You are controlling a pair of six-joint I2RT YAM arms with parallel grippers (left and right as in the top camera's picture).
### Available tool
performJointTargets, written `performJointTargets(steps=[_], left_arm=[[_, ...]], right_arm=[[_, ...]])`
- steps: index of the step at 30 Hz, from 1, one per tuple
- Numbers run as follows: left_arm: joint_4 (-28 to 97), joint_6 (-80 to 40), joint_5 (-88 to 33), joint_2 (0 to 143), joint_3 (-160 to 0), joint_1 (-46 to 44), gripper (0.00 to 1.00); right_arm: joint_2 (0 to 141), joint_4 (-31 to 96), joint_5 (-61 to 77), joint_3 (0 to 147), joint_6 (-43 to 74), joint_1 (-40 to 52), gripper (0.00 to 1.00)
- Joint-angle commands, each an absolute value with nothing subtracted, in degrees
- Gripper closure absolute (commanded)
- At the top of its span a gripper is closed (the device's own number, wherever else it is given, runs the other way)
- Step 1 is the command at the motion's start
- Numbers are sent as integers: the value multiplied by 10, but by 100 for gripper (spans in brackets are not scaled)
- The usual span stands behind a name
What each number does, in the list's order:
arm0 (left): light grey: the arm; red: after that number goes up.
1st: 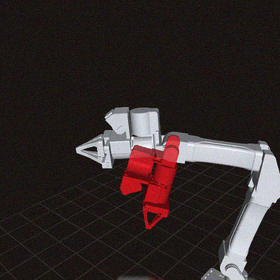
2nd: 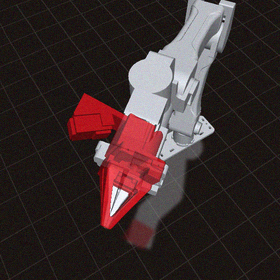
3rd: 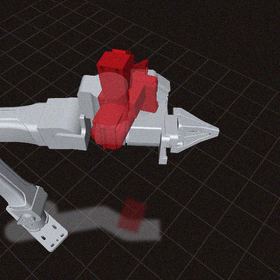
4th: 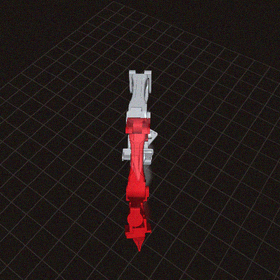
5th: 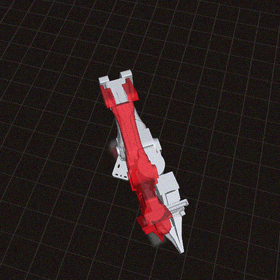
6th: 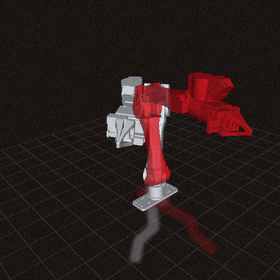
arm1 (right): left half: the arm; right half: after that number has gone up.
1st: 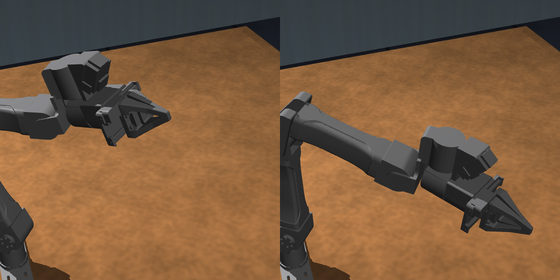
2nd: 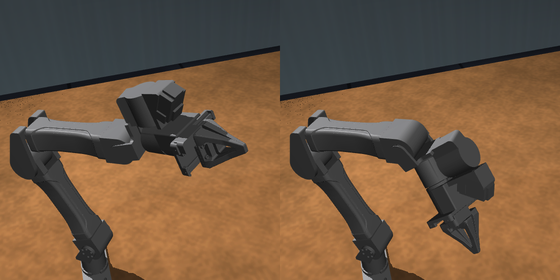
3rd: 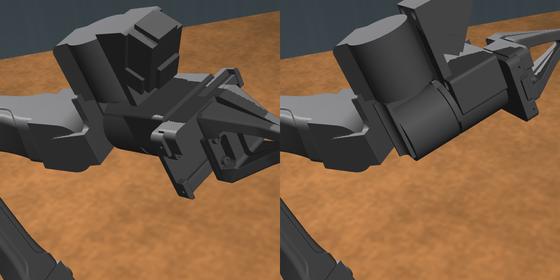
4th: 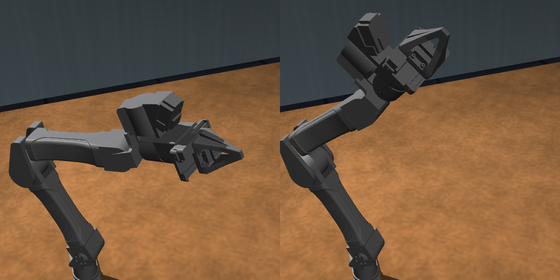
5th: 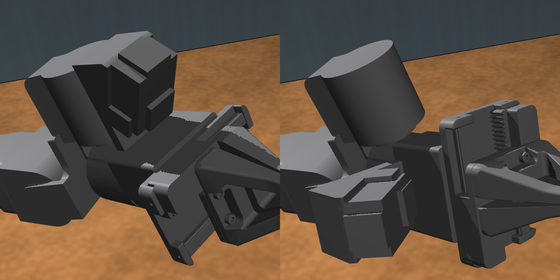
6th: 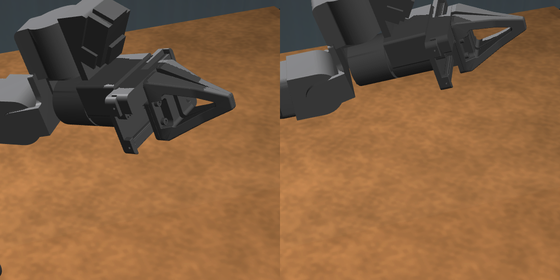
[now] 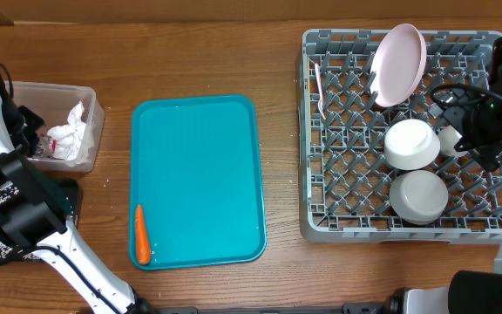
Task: Sort waste into correct bins and load items into the dishwasher rack
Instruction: 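Release the wrapper and press it down inside the clear bin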
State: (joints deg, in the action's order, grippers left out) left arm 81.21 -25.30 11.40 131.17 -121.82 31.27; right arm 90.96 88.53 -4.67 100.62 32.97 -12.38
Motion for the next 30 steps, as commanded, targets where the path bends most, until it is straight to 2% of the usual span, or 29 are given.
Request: performJointTargets(steps=[1, 4, 5, 6, 7, 13, 20, 25, 26, 27, 30], left_arm=[[802, -272, 124, 1260, -1293, 307, 94], [796, -272, 109, 1246, -1324, 302, 76], [797, -272, 98, 1243, -1330, 301, 66], [797, -272, 85, 1240, -1334, 300, 50], [797, -272, 71, 1238, -1335, 300, 47], [825, -263, -36, 1206, -1340, 300, 46], [859, -235, -236, 1090, -1340, 299, 33], [949, -206, -251, 1010, -1340, 283, 26], [968, -185, -251, 989, -1339, 272, 23], [968, -168, -251, 977, -1335, 264, 0], [968, -169, -234, 935, -1323, 239, 0]], right_arm=[[908, 883, -46, 1004, 328, -126, 0], [908, 883, -46, 1004, 329, -126, 0], [908, 883, -46, 1004, 328, -126, 0], [908, 883, -46, 1004, 328, -126, 0], [908, 883, -46, 1004, 328, -126, 0], [908, 883, -46, 1004, 328, -126, 0], [908, 883, -46, 1004, 328, -126, 0], [908, 883, -46, 1004, 328, -126, 0], [908, 883, -46, 1004, 329, -126, 0], [908, 883, -46, 1004, 328, -126, 0], [908, 883, -46, 1004, 328, -126, 0]])
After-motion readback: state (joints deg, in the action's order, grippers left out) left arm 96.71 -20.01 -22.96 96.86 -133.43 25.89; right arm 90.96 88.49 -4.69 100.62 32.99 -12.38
